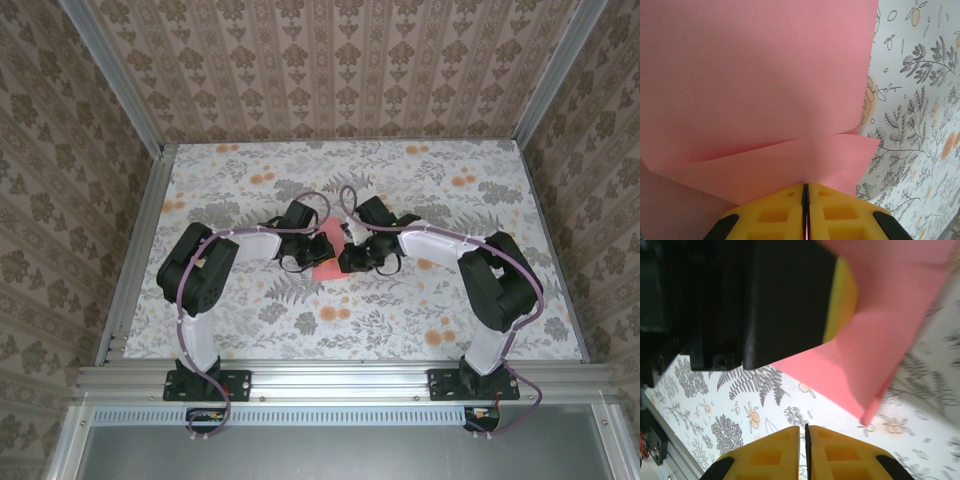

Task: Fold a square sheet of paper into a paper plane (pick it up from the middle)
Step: Fold the triangle a second time at the center of the table.

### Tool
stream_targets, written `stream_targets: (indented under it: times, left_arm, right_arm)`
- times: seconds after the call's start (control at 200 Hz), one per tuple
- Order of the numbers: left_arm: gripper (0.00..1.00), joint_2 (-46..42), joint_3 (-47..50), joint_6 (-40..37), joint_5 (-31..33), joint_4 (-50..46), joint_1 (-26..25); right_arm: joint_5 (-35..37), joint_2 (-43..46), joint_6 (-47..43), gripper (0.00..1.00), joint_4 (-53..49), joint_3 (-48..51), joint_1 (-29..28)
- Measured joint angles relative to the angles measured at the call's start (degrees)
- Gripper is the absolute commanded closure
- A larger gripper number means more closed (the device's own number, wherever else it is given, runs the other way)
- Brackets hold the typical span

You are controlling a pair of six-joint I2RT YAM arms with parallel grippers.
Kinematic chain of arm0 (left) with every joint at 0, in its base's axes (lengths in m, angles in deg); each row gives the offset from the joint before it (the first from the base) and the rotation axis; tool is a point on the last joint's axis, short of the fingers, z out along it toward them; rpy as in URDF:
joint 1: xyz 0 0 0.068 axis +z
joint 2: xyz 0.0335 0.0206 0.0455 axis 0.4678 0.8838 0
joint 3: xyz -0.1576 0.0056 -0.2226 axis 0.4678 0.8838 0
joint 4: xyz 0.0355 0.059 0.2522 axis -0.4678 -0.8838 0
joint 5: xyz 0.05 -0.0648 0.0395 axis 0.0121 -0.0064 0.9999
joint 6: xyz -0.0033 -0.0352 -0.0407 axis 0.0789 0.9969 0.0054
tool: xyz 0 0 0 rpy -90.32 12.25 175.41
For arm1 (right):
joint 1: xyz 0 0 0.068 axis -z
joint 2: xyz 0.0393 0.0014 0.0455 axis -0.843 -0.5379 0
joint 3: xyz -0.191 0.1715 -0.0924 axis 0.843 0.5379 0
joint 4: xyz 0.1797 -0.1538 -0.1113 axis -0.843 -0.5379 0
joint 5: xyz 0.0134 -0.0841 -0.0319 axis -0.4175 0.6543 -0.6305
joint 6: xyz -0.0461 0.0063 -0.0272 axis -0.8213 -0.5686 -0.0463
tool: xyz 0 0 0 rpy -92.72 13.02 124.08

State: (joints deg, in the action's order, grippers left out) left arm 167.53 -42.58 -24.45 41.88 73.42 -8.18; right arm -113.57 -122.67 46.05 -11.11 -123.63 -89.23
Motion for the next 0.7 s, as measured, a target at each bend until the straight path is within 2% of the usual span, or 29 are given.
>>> stream_targets:
  times: [0.28, 0.705]
  left_arm:
    - [0.89, 0.0, 0.0, 0.4, 0.0, 0.0, 0.0]
    - [0.89, 0.1, 0.0, 0.4, -0.1, 0.0, 0.1]
  right_arm:
    - [1.1, -5.5, 1.1, 0.89, -0.1, -1.8, -1.0]
    - [5.0, -8.5, 1.7, 0.89, -0.7, -6.3, -1.1]
